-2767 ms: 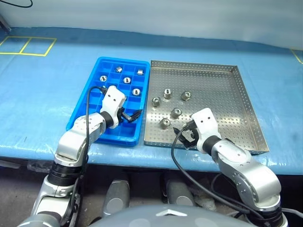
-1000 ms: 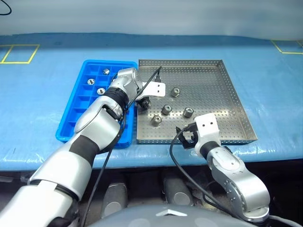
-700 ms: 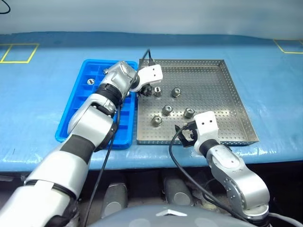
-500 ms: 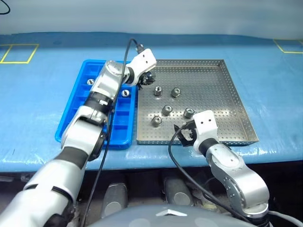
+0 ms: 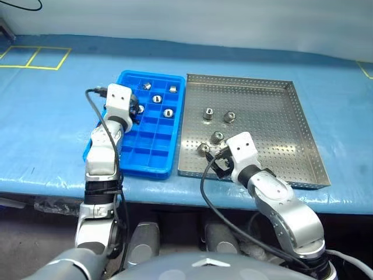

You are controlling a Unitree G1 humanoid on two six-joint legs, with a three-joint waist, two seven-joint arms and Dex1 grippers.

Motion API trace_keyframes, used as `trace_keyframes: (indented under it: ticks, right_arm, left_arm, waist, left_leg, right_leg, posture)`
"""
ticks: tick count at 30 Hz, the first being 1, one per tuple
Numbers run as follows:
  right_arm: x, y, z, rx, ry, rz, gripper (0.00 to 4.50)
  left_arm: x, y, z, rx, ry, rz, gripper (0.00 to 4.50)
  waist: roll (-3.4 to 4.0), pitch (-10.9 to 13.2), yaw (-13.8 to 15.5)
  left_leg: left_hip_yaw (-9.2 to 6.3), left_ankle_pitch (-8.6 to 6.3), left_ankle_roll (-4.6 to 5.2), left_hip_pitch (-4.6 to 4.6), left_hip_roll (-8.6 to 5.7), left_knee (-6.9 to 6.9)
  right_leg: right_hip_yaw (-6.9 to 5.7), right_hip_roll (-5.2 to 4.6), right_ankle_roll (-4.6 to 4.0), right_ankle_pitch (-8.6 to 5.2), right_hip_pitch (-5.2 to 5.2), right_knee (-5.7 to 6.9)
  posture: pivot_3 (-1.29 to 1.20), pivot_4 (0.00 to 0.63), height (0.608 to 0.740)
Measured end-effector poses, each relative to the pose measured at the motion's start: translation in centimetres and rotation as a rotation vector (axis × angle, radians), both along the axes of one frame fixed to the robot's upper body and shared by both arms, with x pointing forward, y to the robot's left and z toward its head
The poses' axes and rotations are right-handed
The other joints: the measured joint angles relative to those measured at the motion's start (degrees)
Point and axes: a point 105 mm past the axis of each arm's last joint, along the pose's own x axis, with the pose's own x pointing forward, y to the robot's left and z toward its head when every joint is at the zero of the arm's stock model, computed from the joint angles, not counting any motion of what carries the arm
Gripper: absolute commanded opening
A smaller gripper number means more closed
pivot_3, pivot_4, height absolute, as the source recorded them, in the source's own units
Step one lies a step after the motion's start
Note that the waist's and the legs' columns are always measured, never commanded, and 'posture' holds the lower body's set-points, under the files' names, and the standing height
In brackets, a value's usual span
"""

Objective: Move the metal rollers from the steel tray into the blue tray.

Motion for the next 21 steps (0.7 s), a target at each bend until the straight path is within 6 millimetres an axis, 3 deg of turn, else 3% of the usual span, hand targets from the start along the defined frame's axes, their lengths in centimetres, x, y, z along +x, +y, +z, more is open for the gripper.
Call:
trace_keyframes:
  ticks: [5,10,11,17,21]
  right_arm:
    - [0.0,1.1,-0.1,0.010,-0.034,0.060,4.50]
    - [0.1,1.0,-0.3,0.007,-0.038,0.058,4.50]
    - [0.0,1.0,-0.4,0.006,-0.033,0.056,4.50]
    - [-0.3,0.6,-1.1,-0.006,-0.015,0.032,4.50]
    - [-0.3,0.4,-1.1,-0.008,-0.013,0.023,4.50]
  left_arm:
    - [-0.1,1.1,-0.1,-0.034,-0.048,0.075,1.71]
    - [0.0,1.5,-1.4,-0.049,-0.019,0.109,1.71]
    - [-0.1,1.6,-1.6,-0.049,-0.016,0.117,2.45]
    - [-0.5,1.5,-2.2,-0.057,0.014,0.167,4.32]
    - [-0.5,0.9,-2.2,-0.090,0.026,0.168,4.44]
  waist:
    - [-0.03,0.0,0.6]
    - [-0.04,0.0,0.5]
    - [-0.04,0.0,0.5]
    - [-0.03,0.0,0.1]
    - [-0.02,0.0,-0.4]
  left_leg:
    - [0.00,0.01,-0.02,-0.04,-0.01,0.00]
    - [0.00,0.01,-0.02,-0.04,-0.01,-0.01]
    - [0.00,0.01,-0.02,-0.05,-0.01,-0.01]
    - [0.01,0.01,-0.02,-0.02,-0.01,-0.01]
    - [0.02,0.03,-0.04,0.03,-0.01,-0.01]
  right_leg:
    - [0.00,0.00,-0.03,0.02,0.01,-0.08]
    - [0.00,0.00,-0.03,0.03,0.01,-0.09]
    - [0.00,0.00,-0.03,0.03,0.00,-0.10]
    - [0.00,-0.01,-0.05,0.02,0.03,-0.10]
    - [0.01,0.00,-0.09,0.03,0.04,-0.07]
  posture:
    - [0.01,0.150,0.740]
    - [-0.03,0.150,0.740]
    - [-0.03,0.150,0.740]
    - [-0.05,0.150,0.740]
    - [-0.05,0.150,0.740]
